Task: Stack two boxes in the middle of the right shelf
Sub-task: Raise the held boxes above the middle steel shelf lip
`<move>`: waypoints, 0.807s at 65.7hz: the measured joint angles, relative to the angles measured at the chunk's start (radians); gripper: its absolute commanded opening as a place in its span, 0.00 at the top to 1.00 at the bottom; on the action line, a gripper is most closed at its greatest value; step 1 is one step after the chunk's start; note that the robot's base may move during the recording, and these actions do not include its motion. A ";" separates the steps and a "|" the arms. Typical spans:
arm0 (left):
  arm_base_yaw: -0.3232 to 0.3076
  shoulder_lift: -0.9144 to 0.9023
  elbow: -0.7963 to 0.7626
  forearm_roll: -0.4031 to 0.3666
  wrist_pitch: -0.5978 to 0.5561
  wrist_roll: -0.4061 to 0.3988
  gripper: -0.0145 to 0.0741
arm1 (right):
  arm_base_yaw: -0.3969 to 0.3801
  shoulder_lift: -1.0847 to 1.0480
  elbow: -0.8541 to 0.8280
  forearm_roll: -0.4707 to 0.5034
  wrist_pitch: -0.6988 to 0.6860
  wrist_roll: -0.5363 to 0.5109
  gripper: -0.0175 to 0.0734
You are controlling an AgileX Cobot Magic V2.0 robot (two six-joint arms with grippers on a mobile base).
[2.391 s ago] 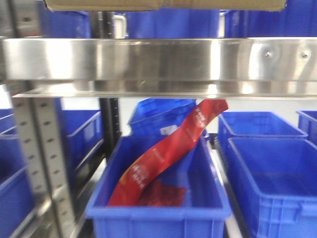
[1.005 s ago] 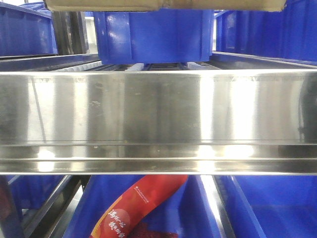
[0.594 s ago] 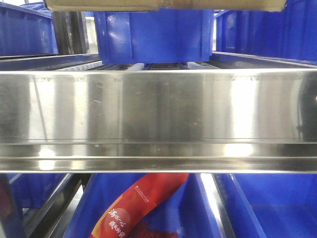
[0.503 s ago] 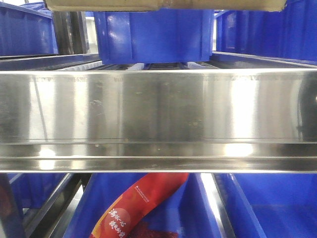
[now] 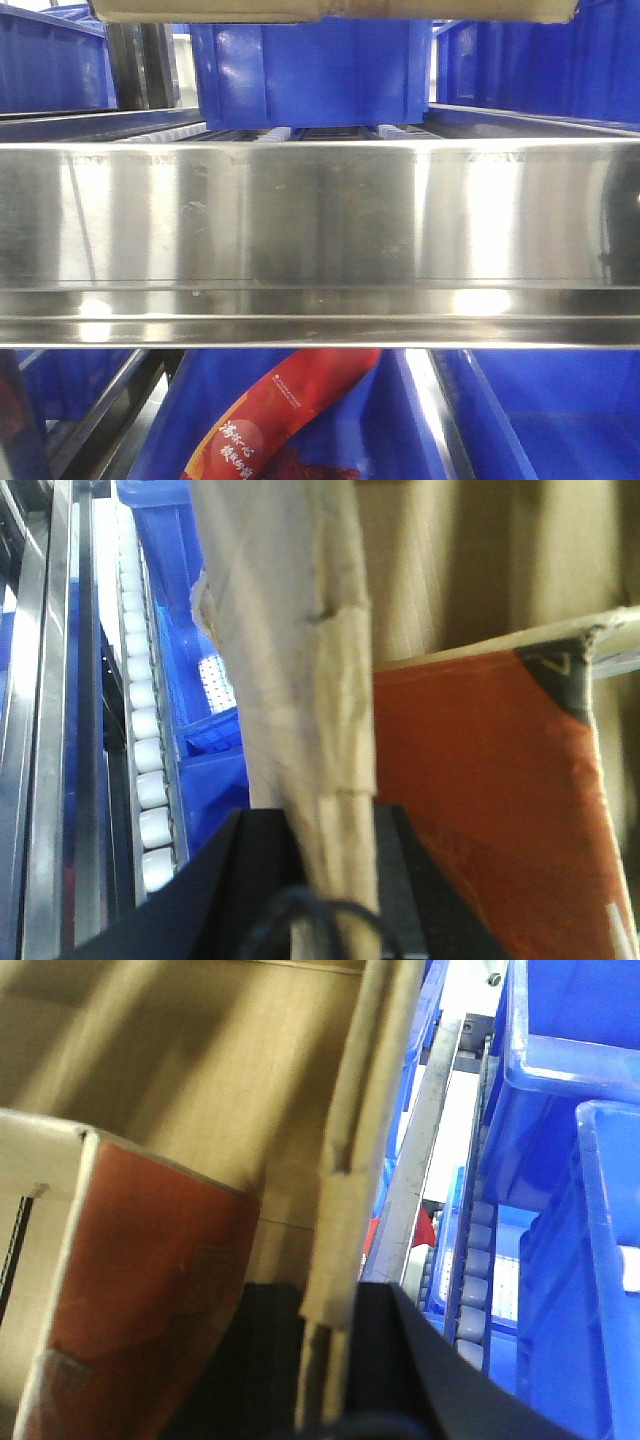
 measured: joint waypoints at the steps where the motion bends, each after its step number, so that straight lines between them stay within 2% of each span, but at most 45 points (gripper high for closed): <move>1: 0.000 0.000 0.000 0.004 0.002 0.000 0.96 | 0.000 0.000 0.000 0.005 0.000 0.000 0.98; 14: 0.000 0.000 -0.001 0.111 0.022 0.000 0.96 | -0.002 0.021 0.000 0.136 0.013 0.000 0.98; 19: 0.009 0.002 -0.002 0.121 0.031 0.000 0.96 | -0.002 0.045 0.000 0.157 0.027 0.000 0.98; 44: 0.020 0.120 0.031 0.135 0.054 0.002 0.96 | 0.000 0.228 0.000 0.148 0.103 0.000 0.97; 47: 0.020 0.133 0.039 0.138 0.054 0.002 0.93 | 0.000 0.241 -0.002 0.148 0.103 0.000 0.95; 53: 0.020 0.153 0.044 0.138 0.056 0.002 0.80 | 0.000 0.245 -0.002 0.148 0.108 0.000 0.83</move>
